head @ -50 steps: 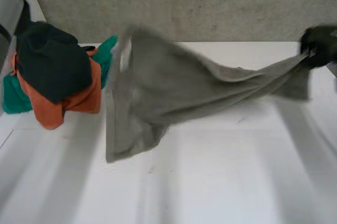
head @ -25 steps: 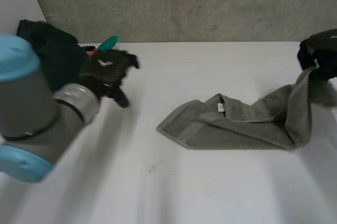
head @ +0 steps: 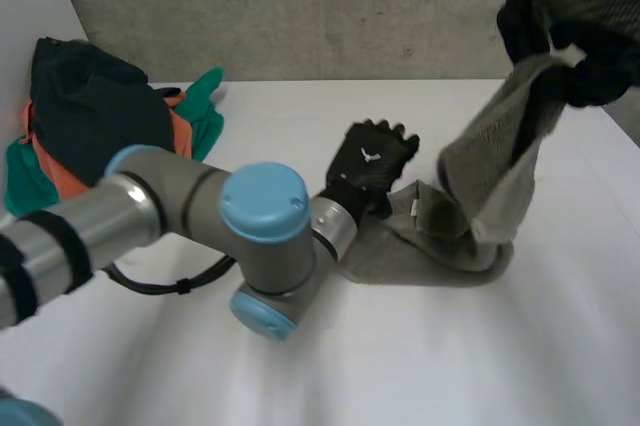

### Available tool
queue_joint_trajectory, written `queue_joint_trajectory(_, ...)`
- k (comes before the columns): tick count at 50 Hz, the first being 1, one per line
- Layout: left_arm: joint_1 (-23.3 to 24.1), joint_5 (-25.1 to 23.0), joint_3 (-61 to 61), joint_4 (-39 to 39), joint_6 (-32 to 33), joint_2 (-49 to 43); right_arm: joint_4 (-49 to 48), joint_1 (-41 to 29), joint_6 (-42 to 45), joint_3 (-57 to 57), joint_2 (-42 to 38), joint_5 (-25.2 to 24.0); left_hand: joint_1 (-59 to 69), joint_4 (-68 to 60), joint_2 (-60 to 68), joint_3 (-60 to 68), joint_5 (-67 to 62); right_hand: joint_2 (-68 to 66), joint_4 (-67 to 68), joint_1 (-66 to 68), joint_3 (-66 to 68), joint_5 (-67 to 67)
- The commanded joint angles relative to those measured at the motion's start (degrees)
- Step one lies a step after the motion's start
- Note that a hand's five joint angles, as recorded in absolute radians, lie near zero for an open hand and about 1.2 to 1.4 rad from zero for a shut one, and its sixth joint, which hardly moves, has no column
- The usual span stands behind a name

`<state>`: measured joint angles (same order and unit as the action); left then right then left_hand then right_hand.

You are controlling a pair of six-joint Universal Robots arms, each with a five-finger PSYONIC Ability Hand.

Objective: Fold the laundry.

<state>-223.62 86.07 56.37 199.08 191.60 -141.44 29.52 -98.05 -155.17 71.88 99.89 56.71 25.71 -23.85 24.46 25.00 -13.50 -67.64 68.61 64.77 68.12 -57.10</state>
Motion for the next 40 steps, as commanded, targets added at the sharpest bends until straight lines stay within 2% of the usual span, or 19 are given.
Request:
queue_joint_trajectory(1,3.02,-0.02,-3.81,-0.8,-1.49,-5.51,-0.26,0.31,-4.35,-2.53,3.29,-2.66,1.82,-3.68,3.06,2.52,-4.03,-12.36,11.39,15.23,11.88,-12.9)
queue_joint_trajectory(3,3.28,-0.02,-3.98,-1.41,-2.19,-5.87,-0.61,0.93,-5.32,-3.32,3.29,-3.01,8.18,-10.04,9.42,8.88,-10.39,-12.36,11.39,15.23,11.88,-12.9)
queue_joint_trajectory(4,3.37,-0.02,-4.16,-2.02,-2.98,-5.96,-0.87,0.93,-5.5,-3.41,3.29,-3.01,19.55,-21.41,20.79,20.25,-21.76,-12.36,11.39,15.23,11.88,-12.9)
queue_joint_trajectory(7,3.19,-0.11,-4.07,-2.91,-4.13,-5.87,-1.66,1.19,-5.67,-3.5,3.03,-3.1,41.62,-43.48,42.86,42.32,-43.83,-12.36,11.39,15.23,11.88,-12.9)
queue_joint_trajectory(8,2.93,-0.11,-3.9,-3.52,-4.91,-5.52,-1.84,1.37,-5.67,-3.5,2.68,-3.1,54.16,-56.03,55.41,54.87,-56.37,-12.36,11.39,15.23,11.88,-12.9)
queue_joint_trajectory(15,0.74,2.52,-2.23,-4.14,-6.33,-0.17,-2.37,4.0,-5.06,-3.06,-1.18,-2.66,54.29,-56.15,55.54,55.0,-56.5,-12.36,11.39,15.23,11.88,-12.9)
queue_joint_trajectory(17,-1.98,5.59,0.14,-3.88,-6.33,4.31,-2.28,4.7,-5.06,-2.97,-2.24,-2.57,54.29,-56.15,55.54,55.0,-56.5,-12.36,11.39,15.23,11.88,-12.9)
queue_joint_trajectory(20,-5.23,7.62,4.17,-3.79,-6.24,9.75,-2.19,5.85,-4.88,-2.62,-2.51,-2.84,54.29,-56.15,55.54,55.0,-56.5,-12.36,11.39,15.23,11.88,-12.9)
queue_joint_trajectory(27,-7.96,6.49,12.7,-3.44,-6.15,23.99,-2.28,6.73,-4.97,-1.39,-2.51,-3.1,54.29,-56.15,55.54,55.0,-56.5,-12.36,11.39,15.23,11.88,-12.9)
queue_joint_trajectory(30,-8.76,4.47,14.64,-3.87,-6.15,25.24,-2.36,6.82,-4.88,0.36,-2.51,-3.19,54.29,-56.15,55.54,55.0,-56.5,-12.36,11.39,15.23,11.88,-12.9)
queue_joint_trajectory(32,-8.41,1.48,15.79,-4.23,-5.98,24.81,-2.37,6.73,-4.79,1.76,-2.42,-3.19,14.63,-16.49,15.87,15.33,-16.84,-12.36,11.39,15.23,11.88,-12.9)
queue_joint_trajectory(33,-8.32,0.43,16.14,-4.31,-5.8,24.37,-2.37,6.73,-4.79,2.03,-2.51,-3.19,5.12,-6.99,6.37,5.83,-7.33,-12.36,11.39,15.23,11.88,-12.9)
queue_joint_trajectory(35,-8.15,-1.95,16.5,-4.49,-5.8,20.51,-2.37,6.64,-4.79,2.48,-2.42,-3.1,6.37,-8.23,7.61,7.07,-8.58,-12.36,11.39,15.23,11.88,-12.9)
queue_joint_trajectory(40,-4.64,-3.1,13.16,-4.58,-5.54,11.63,-2.54,6.56,-4.97,2.3,-2.33,-3.1,7.04,-8.91,8.29,7.75,-9.25,-12.36,11.39,15.23,11.88,-12.9)
